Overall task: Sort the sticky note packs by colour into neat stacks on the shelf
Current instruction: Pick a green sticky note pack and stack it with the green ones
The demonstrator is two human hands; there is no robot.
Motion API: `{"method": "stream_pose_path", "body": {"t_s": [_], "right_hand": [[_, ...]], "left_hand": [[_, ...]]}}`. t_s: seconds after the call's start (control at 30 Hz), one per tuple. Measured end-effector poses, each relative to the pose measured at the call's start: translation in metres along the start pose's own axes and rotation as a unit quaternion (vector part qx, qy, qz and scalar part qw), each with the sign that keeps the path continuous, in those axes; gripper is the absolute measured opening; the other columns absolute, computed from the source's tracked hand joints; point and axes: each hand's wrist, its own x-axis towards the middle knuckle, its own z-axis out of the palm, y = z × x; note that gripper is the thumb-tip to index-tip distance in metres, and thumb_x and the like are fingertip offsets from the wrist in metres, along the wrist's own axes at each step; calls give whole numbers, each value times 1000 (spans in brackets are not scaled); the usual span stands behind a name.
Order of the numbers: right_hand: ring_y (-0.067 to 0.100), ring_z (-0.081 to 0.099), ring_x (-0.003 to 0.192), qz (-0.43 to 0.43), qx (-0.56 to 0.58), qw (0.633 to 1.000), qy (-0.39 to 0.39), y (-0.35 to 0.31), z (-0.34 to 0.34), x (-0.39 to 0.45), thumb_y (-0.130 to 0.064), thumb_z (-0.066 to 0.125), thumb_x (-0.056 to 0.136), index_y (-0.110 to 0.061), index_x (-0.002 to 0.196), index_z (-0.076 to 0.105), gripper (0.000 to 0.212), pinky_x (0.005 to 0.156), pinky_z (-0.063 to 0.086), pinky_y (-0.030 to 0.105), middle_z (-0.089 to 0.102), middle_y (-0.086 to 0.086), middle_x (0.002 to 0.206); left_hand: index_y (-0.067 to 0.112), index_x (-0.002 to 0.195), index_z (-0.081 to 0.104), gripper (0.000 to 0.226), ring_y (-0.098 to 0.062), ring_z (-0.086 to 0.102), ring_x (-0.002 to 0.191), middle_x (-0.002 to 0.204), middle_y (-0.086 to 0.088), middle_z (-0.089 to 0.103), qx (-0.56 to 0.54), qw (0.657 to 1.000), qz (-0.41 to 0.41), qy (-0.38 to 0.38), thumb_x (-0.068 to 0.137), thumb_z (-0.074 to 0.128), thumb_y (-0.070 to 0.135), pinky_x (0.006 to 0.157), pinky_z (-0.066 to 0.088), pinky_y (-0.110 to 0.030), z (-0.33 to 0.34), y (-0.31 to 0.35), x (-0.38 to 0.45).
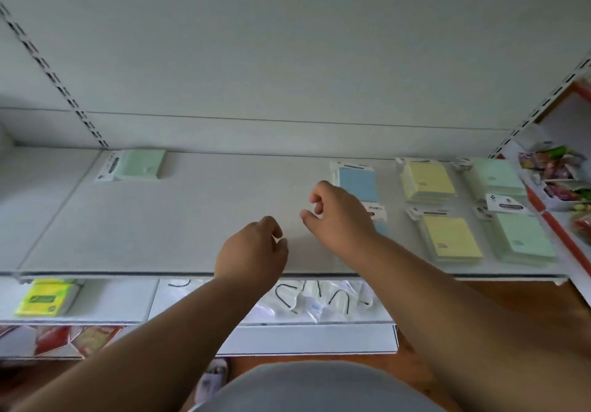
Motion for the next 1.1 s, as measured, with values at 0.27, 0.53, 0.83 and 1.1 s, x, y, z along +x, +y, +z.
{"method": "stream_pose_path", "body": {"t_s": [0.27,0.53,0.83,1.1], "right_hand": [[22,61,95,-86,-4,995,-51,-122,76,56,-33,52,93,-19,115,57,27,83,51,39,55,1,118],[29,58,112,-48,27,991,-125,-226,145,128,-35,47,95,-22,120,53,29,88,43,31,47,11,137],[30,60,94,-81,-106,981,-138,-234,162,129,-30,47,90,-21,95,62,18,71,46,31,62,3,107],[33,59,97,117,-81,986,-84,-211,167,112,-41,58,86,-12,108,59,36,73,43,32,57,11,109]], "left_hand": [[26,103,57,17,-19,61,82,94,8,65,60,997,6,58,89,51,33,66,46,-28,-90,-129,25],[26,123,52,39,-20,61,99,122,4,56,45,997,-51,45,87,54,39,78,48,-30,-145,-232,57],[21,130,52,47,-23,53,116,134,-4,51,-15,996,-83,-42,87,54,40,82,34,-24,-140,-245,95],[18,116,59,37,-27,59,92,111,-6,57,0,998,-62,-29,80,57,29,78,50,-34,-128,-232,87]]}}
